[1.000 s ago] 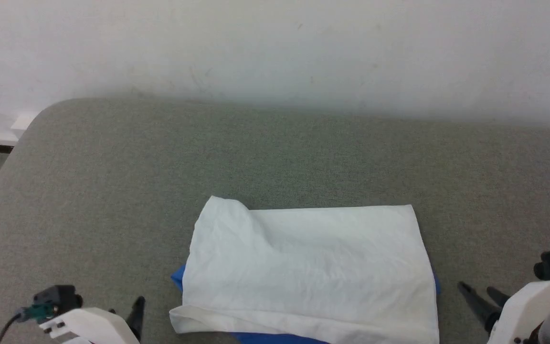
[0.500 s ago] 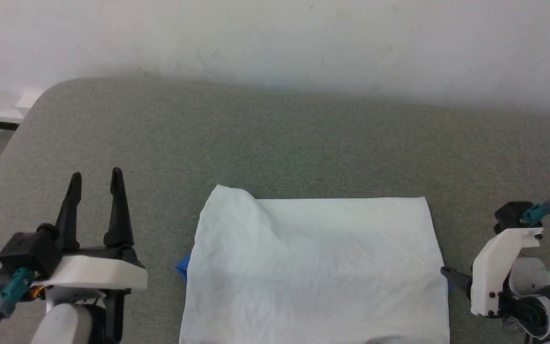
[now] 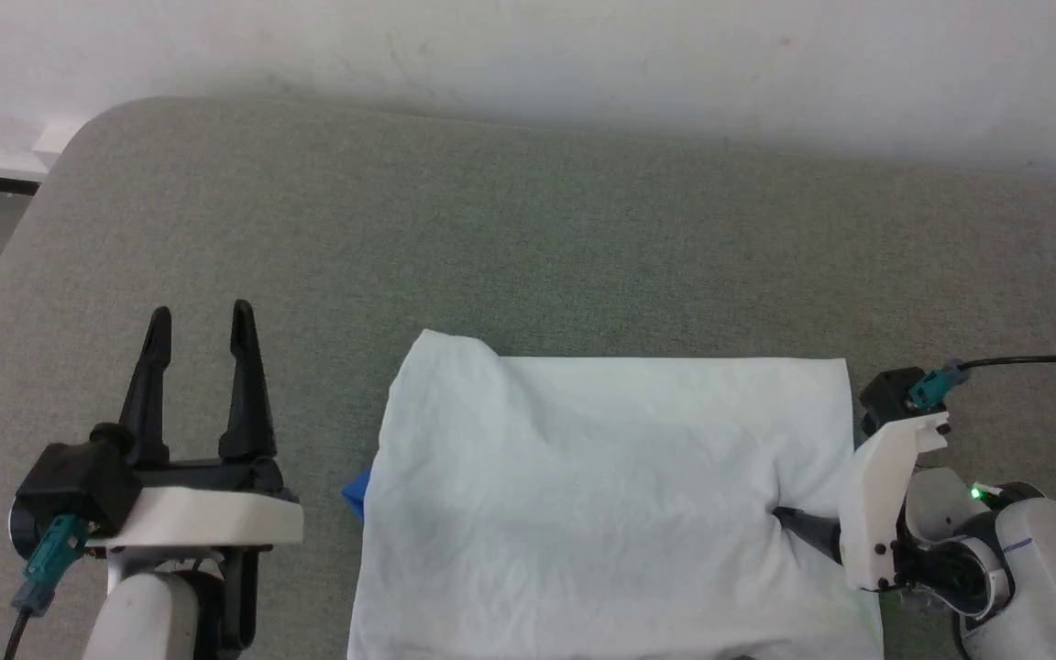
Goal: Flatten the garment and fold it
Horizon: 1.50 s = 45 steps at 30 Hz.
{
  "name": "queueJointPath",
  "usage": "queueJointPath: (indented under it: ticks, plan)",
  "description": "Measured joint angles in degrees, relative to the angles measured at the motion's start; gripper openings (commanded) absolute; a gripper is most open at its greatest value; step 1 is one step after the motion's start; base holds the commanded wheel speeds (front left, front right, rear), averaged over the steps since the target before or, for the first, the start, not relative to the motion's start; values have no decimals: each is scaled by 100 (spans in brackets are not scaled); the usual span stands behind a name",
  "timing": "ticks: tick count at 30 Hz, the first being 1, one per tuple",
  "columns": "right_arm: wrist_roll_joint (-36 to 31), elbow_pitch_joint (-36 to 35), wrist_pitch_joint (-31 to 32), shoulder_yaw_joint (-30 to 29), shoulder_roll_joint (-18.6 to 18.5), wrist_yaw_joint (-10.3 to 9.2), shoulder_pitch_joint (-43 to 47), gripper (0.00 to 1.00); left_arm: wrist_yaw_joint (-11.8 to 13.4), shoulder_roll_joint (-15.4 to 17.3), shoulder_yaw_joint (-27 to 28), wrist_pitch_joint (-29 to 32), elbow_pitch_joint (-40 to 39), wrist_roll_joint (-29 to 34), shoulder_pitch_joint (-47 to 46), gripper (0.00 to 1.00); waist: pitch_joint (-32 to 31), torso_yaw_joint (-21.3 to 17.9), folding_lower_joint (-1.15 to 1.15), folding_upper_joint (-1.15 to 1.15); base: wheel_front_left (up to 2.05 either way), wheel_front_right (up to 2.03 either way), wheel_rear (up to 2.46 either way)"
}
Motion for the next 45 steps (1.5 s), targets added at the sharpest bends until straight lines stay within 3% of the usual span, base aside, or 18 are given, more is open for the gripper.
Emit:
queueJointPath:
  ticks: [1, 2, 3, 4, 5, 14, 19, 25, 36, 40, 45]
  plan:
    - [29, 57, -3, 41, -32, 1, -40, 100, -43, -51, 52, 0, 7, 32, 0, 100, 7, 4, 0, 0, 0, 0, 0]
    - [58, 115, -3, 59, -55, 2, -69, 40, -92, -83, 89, -1, 19, 69, 1, 100, 13, 5, -1, 0, 0, 0, 0]
    - [84, 152, -5, 86, -79, 2, -95, 8, -135, -113, 127, 0, 32, 108, 1, 100, 16, 5, -1, 0, 0, 0, 0]
    - [108, 197, -31, 102, -105, 2, -129, 8, -176, -147, 169, 0, 45, 142, 1, 100, 16, 1, -1, 0, 0, 0, 0]
    - [147, 255, -52, 98, -127, 3, -153, 0, -211, -185, 213, 0, 58, 169, 2, 100, 16, -4, -1, 0, 0, 0, 0]
    - [190, 528, -148, -436, -448, 42, -109, 0, -477, -410, 478, -1, 153, 366, 77, 100, -83, -89, 0, 0, 0, 0, 0]
    - [-310, 666, -21, -1085, -765, 36, 71, 0, -557, -485, 549, -1, 189, 482, 177, 100, -172, -175, 0, 0, 0, 0, 0]
    - [-743, 177, 141, -1415, -699, 7, 309, 0, -646, -570, 580, -1, 308, 521, 260, 100, -323, -242, 0, 0, 0, 0, 0]
    - [-642, -2308, 887, -765, -457, 7, 659, 0, -784, -606, 599, 0, 326, 603, 352, 100, -540, -321, -1, 0, 0, 0, 0]
    - [-584, -2515, 920, -287, -268, 7, 610, 0, -797, -638, 595, -1, 331, 609, 352, 100, -548, -306, -1, 0, 0, 0, 0]
    - [-445, -2267, 764, 377, 35, 7, 264, 0, -842, -673, 565, -1, 345, 613, 351, 100, -535, -223, -1, 0, 0, 0, 0]
